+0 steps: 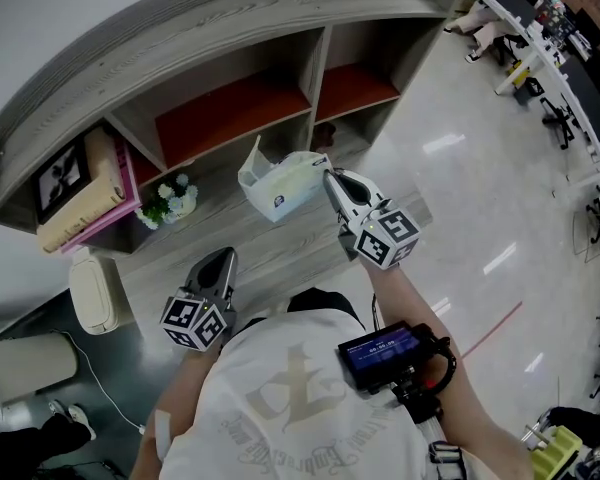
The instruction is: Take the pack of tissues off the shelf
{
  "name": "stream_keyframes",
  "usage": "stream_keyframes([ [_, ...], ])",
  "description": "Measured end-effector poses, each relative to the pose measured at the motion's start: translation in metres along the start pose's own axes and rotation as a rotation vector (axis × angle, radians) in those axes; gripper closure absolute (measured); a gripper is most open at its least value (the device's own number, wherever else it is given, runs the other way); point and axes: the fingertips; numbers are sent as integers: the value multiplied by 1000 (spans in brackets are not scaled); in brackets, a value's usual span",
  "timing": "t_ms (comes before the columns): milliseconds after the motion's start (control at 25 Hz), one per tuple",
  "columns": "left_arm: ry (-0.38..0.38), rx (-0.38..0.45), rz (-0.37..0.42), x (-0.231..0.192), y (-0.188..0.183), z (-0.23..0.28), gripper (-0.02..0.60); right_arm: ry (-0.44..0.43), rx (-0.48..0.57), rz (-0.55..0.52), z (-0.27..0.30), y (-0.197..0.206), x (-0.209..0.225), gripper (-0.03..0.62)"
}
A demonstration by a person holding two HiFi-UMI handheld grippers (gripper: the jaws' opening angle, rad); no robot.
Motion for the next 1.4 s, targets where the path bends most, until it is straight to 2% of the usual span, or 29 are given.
stream_keyframes([
  [960, 13, -32, -17, 3, 17, 5, 571, 45, -115, 31, -40, 63, -6, 589],
  [1400, 27, -30, -9, 7, 20, 1, 571, 49, -113, 31, -50, 68, -13, 589],
])
Point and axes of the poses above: the fingertips, and each gripper's own axes: z forward along the fingers, x to its right, y out of its underside
